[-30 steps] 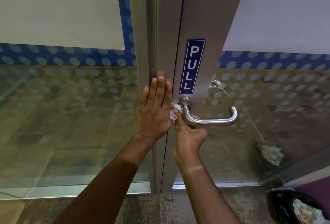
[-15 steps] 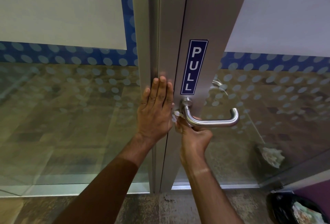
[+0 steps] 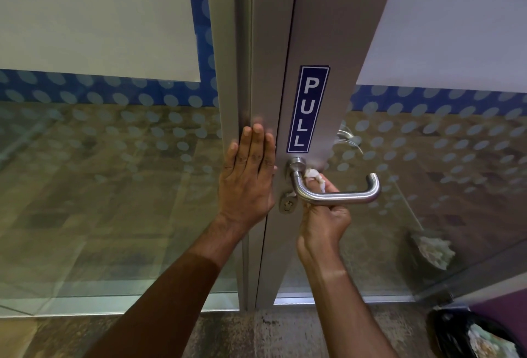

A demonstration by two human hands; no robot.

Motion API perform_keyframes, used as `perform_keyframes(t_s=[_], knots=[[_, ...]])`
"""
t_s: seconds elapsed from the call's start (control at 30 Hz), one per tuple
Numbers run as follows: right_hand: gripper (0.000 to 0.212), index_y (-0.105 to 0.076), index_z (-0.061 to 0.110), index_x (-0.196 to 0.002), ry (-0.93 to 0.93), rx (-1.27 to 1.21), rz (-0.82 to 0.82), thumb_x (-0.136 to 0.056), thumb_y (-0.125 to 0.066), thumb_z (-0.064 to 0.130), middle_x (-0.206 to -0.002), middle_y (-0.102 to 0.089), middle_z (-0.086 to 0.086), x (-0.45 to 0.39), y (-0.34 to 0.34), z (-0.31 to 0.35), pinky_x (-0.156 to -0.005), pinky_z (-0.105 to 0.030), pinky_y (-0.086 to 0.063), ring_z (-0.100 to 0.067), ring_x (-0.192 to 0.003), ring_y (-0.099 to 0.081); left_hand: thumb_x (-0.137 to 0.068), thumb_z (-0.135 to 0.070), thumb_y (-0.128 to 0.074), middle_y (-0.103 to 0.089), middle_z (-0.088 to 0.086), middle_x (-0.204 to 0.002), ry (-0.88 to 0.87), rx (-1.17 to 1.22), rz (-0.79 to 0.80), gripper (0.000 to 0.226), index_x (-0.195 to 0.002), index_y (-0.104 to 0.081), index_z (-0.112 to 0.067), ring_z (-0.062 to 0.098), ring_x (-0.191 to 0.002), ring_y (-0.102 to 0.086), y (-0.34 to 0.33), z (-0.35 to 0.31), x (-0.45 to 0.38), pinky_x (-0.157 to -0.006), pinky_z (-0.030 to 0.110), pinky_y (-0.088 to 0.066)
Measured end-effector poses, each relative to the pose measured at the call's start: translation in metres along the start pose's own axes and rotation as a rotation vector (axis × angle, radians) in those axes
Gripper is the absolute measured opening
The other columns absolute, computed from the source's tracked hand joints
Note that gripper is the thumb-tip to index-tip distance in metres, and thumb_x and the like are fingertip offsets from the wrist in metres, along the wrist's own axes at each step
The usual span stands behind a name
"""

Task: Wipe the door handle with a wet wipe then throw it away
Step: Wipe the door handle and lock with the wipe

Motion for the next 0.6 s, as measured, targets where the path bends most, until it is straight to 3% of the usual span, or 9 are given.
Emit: perform_keyframes(t_s=[0.1,0.17,0.3,0.47,0.6], knots=[[0.020,-0.077,0.011,-0.095,-0.021,0.015,-0.013,-0.076,-0.082,0.016,-0.091,-0.077,-0.005,0.000,-0.002,-0.003,-0.083,-0.037,-0.053,-0.021,-0.089,-0.068,-0.090,-0.017,-0.047,0.028,0.009,-0.160,-0.008,-0.004,0.017,0.089,-0.153,0.015,-0.007,0.022,-0.150,0.020,0.000,0.000,-0.001,-0.123,0.037,0.011],[0.014,-0.078,0.012,-0.091,-0.012,0.071,0.050,-0.078,-0.080,0.014,-0.088,-0.077,-0.005,-0.004,-0.002,0.002,-0.080,-0.035,-0.055,-0.020,-0.085,-0.068,-0.091,-0.017,-0.046,0.028,0.009,-0.160,-0.008,-0.010,0.016,0.088,-0.153,0.015,-0.007,0.022,-0.150,0.020,0.000,0.000,-0.001,-0.123,0.037,0.012],[0.009,-0.070,0.004,-0.083,-0.051,0.420,0.121,-0.078,-0.077,0.003,-0.066,-0.066,0.002,0.001,0.029,0.012,-0.059,-0.025,-0.049,-0.006,-0.059,-0.059,-0.096,-0.019,-0.038,0.028,0.008,-0.160,0.000,0.003,0.014,0.079,-0.153,0.016,-0.008,0.021,-0.150,0.020,0.002,0.000,0.000,-0.123,0.037,0.011],[0.019,-0.062,0.010,-0.072,0.016,0.550,0.269,-0.076,-0.081,0.009,-0.058,-0.067,0.002,0.052,0.040,0.034,-0.046,-0.019,-0.049,-0.006,-0.050,-0.061,-0.093,-0.017,-0.042,0.028,0.008,-0.160,-0.003,0.008,0.020,0.083,-0.153,0.015,-0.007,0.021,-0.150,0.020,0.001,0.000,-0.002,-0.123,0.037,0.011],[0.009,-0.067,0.024,-0.075,0.308,0.712,0.379,-0.076,-0.073,0.017,-0.072,-0.070,-0.001,0.064,0.005,0.088,-0.054,-0.042,-0.058,-0.018,-0.064,-0.066,-0.097,-0.019,-0.037,0.025,0.008,-0.162,0.004,0.008,0.010,0.075,-0.154,0.012,-0.007,0.022,-0.151,0.017,0.000,0.000,-0.001,-0.123,0.038,0.010]])
Point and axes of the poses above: each hand's wrist, its own x-axis away from the middle knuckle, its own y-axis out of the back of the hand, z = x × y, the point moved 7 cm from there along -x, towards the middle knuckle
